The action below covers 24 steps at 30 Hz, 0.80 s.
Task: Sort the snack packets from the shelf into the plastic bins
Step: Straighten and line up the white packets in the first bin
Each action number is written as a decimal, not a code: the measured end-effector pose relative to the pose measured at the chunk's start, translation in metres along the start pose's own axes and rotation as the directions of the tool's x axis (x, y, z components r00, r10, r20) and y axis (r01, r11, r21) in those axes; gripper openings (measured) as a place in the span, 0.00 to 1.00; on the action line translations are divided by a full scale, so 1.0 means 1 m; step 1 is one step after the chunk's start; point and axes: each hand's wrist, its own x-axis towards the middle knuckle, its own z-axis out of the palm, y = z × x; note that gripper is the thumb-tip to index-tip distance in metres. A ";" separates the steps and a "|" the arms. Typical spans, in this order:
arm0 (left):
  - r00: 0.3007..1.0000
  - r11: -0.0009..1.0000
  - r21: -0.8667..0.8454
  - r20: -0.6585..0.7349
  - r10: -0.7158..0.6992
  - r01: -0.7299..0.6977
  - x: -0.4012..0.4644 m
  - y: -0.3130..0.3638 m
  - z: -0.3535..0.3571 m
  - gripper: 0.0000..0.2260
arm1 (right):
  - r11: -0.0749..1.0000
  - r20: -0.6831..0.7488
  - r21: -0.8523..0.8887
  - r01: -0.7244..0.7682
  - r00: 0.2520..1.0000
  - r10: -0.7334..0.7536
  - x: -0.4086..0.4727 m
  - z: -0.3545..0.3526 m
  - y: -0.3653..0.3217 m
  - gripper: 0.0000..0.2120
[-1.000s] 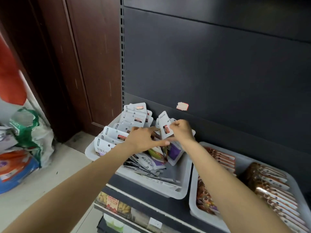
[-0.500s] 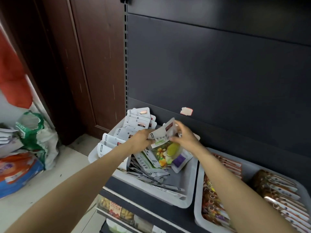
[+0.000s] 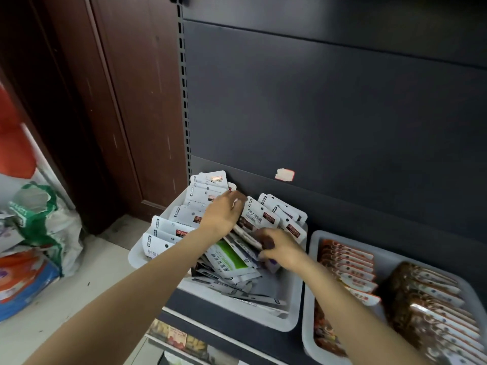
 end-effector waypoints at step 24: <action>0.982 0.955 0.244 0.051 -0.184 0.166 0.020 0.006 0.030 0.19 | 0.917 -0.198 0.399 0.003 0.977 0.083 -0.004 -0.027 0.009 0.10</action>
